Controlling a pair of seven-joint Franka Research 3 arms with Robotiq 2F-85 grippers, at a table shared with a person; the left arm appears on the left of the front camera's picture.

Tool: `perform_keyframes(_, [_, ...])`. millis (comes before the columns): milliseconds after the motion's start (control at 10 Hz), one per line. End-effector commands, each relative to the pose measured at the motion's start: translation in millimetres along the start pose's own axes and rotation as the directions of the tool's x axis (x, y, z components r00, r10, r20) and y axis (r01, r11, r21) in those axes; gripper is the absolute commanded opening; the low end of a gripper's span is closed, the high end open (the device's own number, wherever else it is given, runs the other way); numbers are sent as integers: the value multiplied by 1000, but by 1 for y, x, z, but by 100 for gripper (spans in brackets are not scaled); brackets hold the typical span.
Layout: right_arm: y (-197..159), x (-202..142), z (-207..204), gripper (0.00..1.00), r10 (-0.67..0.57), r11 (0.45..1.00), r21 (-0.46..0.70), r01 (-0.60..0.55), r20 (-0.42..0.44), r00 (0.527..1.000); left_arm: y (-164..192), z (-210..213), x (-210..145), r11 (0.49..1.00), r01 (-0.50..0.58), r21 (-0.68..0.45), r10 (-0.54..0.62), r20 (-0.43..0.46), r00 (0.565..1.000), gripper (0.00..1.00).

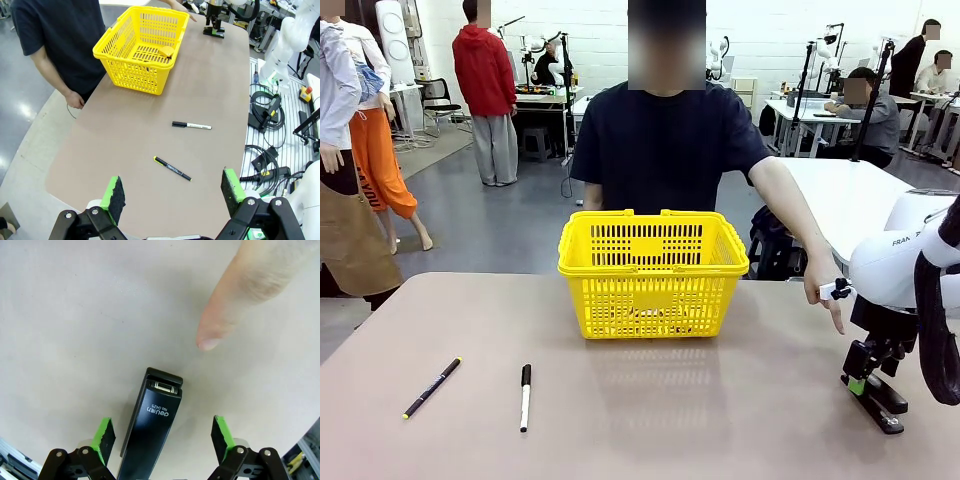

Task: Place the items the person wants into the basket.
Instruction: Pick up the item the person points to and place it in the Market Basket.

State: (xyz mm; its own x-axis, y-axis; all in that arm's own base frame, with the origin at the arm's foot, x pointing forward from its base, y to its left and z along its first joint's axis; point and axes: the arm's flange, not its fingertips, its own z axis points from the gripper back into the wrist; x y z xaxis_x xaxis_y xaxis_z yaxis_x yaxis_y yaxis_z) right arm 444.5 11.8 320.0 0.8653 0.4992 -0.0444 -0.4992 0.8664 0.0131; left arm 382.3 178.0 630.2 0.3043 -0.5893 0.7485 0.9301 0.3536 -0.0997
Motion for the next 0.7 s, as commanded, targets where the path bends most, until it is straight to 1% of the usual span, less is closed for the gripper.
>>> perform_keyframes(0, [-1,2,-1,100,-13,1000,-8,13,11,1000,-1,0,0,1000,19,-2,-19,22,1000,100])
perform_keyframes(200, [-1,2,-1,100,-13,1000,-8,13,11,1000,-1,0,0,1000,19,-2,-19,22,1000,100])
perform_keyframes(300, [0,0,0,98,0,1000,-1,0,1,1000,-1,0,0,1000,19,-2,-19,22,1000,100])
perform_keyframes(400, [1,-1,0,81,10,1000,2,-10,2,1000,-1,0,0,1000,19,-2,-19,22,1000,100])
perform_keyframes(500, [1,0,0,78,1,1000,6,-1,6,1000,-1,0,0,1000,19,-2,-19,22,1000,100])
perform_keyframes(600, [3,2,1,61,19,1000,10,-19,-7,1000,-1,0,0,1000,19,-2,-19,22,1000,100])
